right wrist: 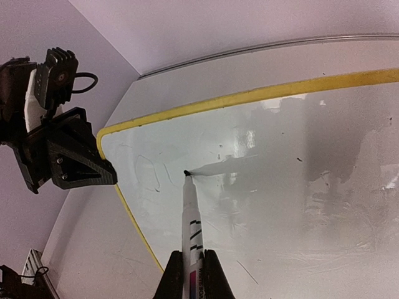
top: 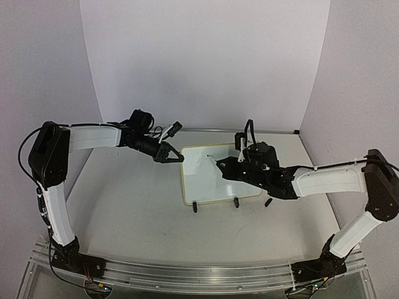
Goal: Write a sentence on the whiteboard
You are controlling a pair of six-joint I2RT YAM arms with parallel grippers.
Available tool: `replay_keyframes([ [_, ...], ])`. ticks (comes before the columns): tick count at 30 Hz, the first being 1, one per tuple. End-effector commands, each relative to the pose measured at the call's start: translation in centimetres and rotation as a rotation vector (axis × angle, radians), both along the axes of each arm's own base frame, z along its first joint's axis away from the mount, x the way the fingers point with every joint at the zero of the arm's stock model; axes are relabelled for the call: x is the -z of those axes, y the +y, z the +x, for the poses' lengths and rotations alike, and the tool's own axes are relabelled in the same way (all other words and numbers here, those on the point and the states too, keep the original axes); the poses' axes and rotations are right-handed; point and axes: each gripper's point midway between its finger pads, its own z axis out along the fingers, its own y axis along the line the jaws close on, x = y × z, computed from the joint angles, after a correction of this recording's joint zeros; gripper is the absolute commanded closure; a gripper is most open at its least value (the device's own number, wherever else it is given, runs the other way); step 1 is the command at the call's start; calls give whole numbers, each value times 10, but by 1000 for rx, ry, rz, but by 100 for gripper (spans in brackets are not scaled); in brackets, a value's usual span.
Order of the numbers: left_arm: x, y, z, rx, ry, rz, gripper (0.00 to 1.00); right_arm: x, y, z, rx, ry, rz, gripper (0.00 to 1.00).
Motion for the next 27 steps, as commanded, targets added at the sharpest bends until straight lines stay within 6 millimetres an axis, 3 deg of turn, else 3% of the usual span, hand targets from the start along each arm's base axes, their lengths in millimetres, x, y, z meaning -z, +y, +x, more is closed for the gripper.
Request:
replay_keyframes([
  [1, 13, 4, 6, 2, -101, 85, 100, -4, -19, 27, 133, -36, -37, 100],
  [10, 12, 4, 6, 2, -103, 84, 100, 3, -22, 24, 135, -20, -42, 100],
  [19, 11, 4, 6, 2, -104, 83, 100, 34, -22, 9, 96, 57, -58, 100],
  [27, 12, 4, 6, 2, -103, 84, 100, 47, -21, 2, 88, 88, -77, 100],
])
